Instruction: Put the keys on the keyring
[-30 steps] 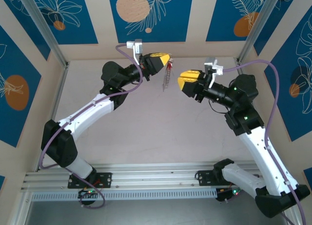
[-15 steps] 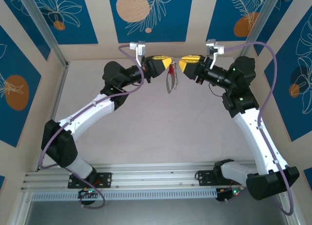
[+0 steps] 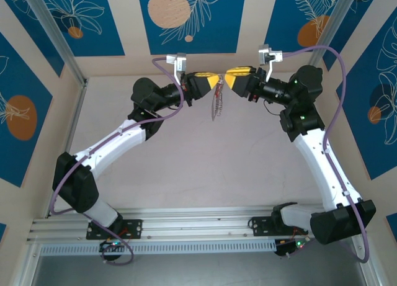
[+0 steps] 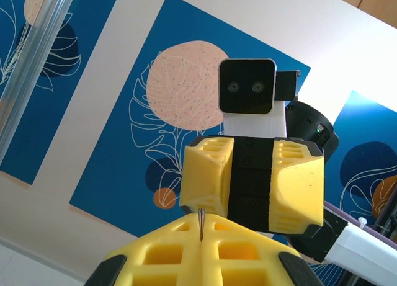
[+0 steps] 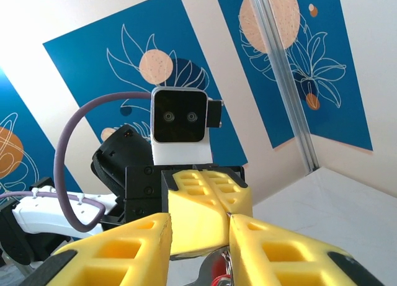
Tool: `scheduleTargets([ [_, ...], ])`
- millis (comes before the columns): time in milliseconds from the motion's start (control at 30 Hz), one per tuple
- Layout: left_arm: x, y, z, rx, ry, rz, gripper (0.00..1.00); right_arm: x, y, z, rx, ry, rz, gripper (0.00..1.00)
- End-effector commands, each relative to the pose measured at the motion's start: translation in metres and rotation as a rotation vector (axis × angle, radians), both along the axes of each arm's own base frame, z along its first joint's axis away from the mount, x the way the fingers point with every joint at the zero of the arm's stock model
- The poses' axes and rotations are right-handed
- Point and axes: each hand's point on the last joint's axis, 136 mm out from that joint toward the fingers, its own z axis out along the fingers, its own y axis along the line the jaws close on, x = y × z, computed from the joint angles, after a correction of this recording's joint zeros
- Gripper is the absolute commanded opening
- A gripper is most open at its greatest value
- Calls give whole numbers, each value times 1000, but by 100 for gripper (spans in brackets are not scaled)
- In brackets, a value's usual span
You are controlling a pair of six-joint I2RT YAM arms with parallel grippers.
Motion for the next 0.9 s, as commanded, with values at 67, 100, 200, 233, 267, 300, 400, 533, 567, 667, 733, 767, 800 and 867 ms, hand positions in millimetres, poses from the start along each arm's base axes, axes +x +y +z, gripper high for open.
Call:
scheduleTargets([
  [67,-16,2,22,-31,-88,-21,0,-4,3,9,9,-18,31,30],
  [100,-16,2,22,-31,-87,-21,0,-3,3,8,8,-15,33,29],
  [200,-16,1,22,-31,-89,-24,0,1,5,5,6,-5,36,27],
  [233,-17,1,22,-30,-88,-26,0,2,5,3,5,-2,35,26],
  [267,-17,1,22,-30,-88,-26,0,4,5,3,5,0,34,25],
  [300,-16,1,21,-30,-89,-24,0,5,5,2,4,3,35,24],
  [400,-18,1,22,-29,-91,-27,0,8,7,-1,2,11,36,23],
  [533,-17,1,22,-27,-92,-24,0,10,7,-5,1,20,39,23],
  [567,-17,0,22,-26,-91,-24,0,10,7,-5,0,21,39,22],
  [667,-16,0,22,-26,-91,-22,0,11,8,-8,-2,30,45,21],
  [733,-16,0,22,-26,-91,-21,0,11,9,-11,-4,35,48,21],
  [767,-16,0,21,-26,-89,-20,0,10,9,-12,-4,37,50,21],
  [800,-15,0,21,-26,-89,-19,0,10,9,-13,-6,41,51,21],
  [867,-16,0,22,-27,-90,-19,0,10,9,-16,-6,46,50,21],
])
